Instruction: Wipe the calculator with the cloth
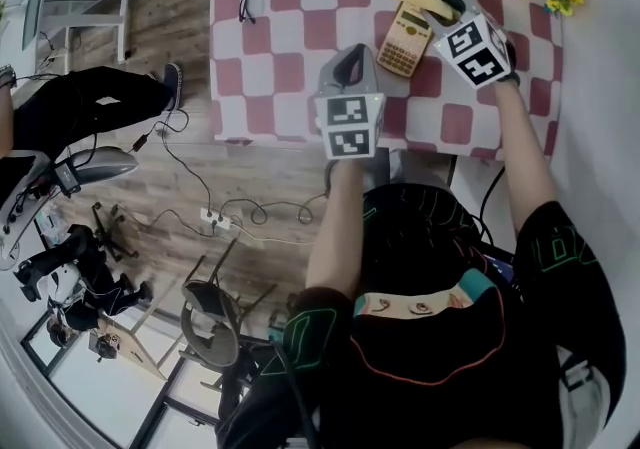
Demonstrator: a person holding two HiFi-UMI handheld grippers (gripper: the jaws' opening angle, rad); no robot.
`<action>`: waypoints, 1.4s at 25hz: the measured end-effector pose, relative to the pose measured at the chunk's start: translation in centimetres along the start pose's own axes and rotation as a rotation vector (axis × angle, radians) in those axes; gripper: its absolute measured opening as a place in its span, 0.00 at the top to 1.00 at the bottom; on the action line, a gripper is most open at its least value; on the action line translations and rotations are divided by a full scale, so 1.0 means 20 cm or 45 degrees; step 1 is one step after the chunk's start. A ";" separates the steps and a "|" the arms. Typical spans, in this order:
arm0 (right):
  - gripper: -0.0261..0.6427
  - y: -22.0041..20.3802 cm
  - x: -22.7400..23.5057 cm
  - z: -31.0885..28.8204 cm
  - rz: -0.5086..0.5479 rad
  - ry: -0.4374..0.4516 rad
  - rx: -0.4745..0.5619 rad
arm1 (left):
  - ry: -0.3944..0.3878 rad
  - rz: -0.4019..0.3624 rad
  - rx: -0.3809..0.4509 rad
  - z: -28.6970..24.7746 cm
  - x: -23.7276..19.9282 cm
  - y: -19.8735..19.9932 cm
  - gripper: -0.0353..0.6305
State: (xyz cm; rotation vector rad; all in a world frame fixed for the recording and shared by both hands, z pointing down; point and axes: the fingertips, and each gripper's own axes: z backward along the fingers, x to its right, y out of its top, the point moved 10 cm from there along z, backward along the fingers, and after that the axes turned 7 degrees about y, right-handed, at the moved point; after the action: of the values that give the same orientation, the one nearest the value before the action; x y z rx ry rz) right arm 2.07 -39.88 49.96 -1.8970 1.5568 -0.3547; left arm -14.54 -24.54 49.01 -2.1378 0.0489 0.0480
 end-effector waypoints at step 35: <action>0.81 0.05 -0.45 -0.03 0.471 -0.053 -0.136 | 0.085 0.094 0.019 0.15 -0.05 -0.10 0.93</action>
State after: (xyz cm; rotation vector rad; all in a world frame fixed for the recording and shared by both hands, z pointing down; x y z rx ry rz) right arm -1.34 -31.61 51.56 -1.6340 1.8838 -0.0697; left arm -15.51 -20.82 49.12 -2.1223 0.1669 0.0196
